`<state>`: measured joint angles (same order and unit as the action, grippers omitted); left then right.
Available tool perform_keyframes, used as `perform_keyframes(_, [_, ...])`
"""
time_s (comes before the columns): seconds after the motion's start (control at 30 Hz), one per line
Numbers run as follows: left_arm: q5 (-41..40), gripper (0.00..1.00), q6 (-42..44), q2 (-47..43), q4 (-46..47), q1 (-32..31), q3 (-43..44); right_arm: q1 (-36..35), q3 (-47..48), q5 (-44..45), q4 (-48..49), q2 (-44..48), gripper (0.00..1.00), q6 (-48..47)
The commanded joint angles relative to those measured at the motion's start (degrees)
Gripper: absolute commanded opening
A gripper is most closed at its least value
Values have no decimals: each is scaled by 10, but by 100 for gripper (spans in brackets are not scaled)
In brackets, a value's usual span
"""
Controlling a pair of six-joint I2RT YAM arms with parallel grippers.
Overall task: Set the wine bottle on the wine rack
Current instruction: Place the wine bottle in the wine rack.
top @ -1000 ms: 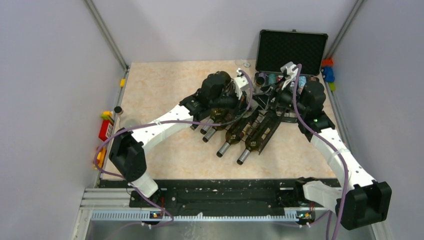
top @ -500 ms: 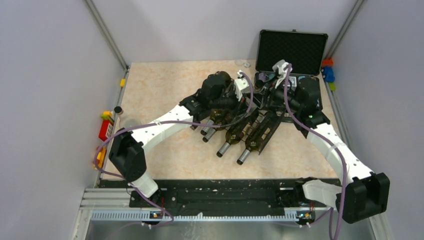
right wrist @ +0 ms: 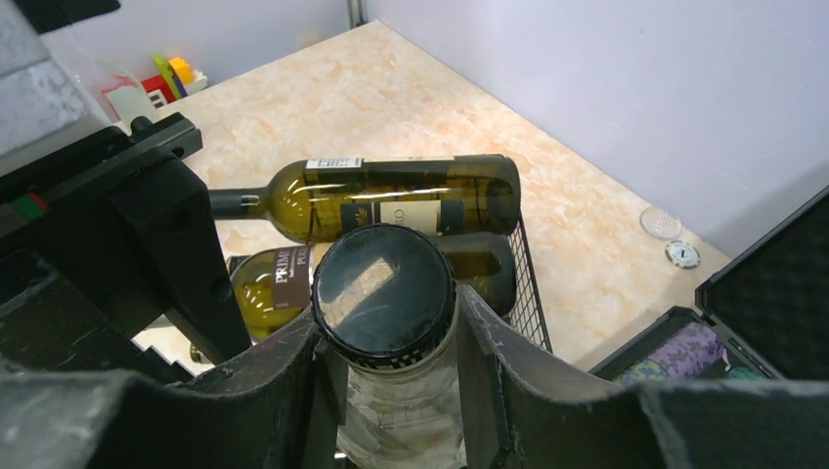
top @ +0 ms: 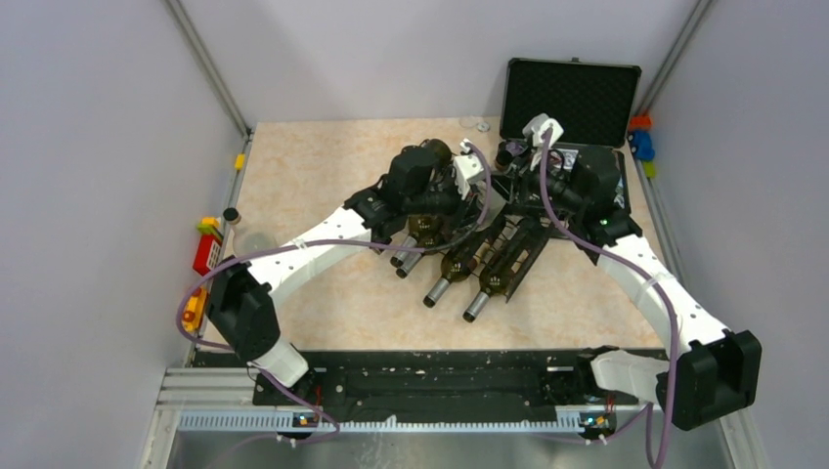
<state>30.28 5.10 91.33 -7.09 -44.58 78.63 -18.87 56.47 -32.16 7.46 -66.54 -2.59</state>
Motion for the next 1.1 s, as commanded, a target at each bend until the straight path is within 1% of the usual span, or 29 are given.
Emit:
perform_keyframes(0.0, [-19,23,21,-39,-16,7,17,-13,74,9,-22,2,0,-56])
perform_keyframes(0.1, [-32,36,26,-52,-33,13,23,-18,105,27,-59,3,0,-98])
perform_keyframes(0.17, [-38,42,33,-62,-48,17,27,-22,123,34,-73,2,0,-121])
perform_keyframes(0.27, [-45,46,39,-77,-62,26,31,-42,150,50,-122,-2,0,-161])
perform_keyframes(0.47, [-80,48,33,-104,-93,58,38,-110,211,117,-186,-25,0,-245])
perform_keyframes(0.6, [-79,48,25,-125,-100,90,32,-135,238,144,-206,-38,0,-267])
perform_keyframes(0.77, [-84,49,20,-141,-105,113,23,-156,263,166,-227,-46,0,-287])
perform_keyframes(1.07, [-95,49,-8,-156,-115,156,25,-234,287,290,-252,-55,0,-385])
